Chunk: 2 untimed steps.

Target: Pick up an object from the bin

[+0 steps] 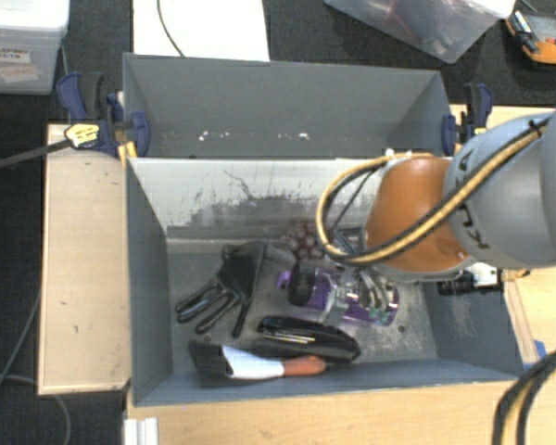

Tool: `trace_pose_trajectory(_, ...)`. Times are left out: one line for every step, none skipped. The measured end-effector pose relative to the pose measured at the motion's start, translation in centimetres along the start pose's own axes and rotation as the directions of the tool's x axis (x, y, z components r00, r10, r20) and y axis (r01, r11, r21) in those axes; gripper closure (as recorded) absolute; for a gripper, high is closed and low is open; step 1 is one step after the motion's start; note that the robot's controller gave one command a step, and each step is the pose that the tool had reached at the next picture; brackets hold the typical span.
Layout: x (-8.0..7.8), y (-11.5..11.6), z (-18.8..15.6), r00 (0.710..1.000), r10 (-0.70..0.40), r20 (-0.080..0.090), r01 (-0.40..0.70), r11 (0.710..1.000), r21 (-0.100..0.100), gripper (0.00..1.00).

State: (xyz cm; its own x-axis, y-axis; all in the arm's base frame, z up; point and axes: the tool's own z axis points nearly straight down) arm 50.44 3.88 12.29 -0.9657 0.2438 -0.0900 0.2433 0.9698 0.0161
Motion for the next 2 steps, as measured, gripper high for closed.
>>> trace_pose_trajectory(-2.7, -5.4, -2.1, 1.0, -0.028, 0.004, 0.028, 1.0, 0.001, 1.0)
trace_pose_trajectory(-2.7, -4.6, -12.4, 0.998, -0.063, -0.004, 0.063, 0.998, -0.001, 1.0)
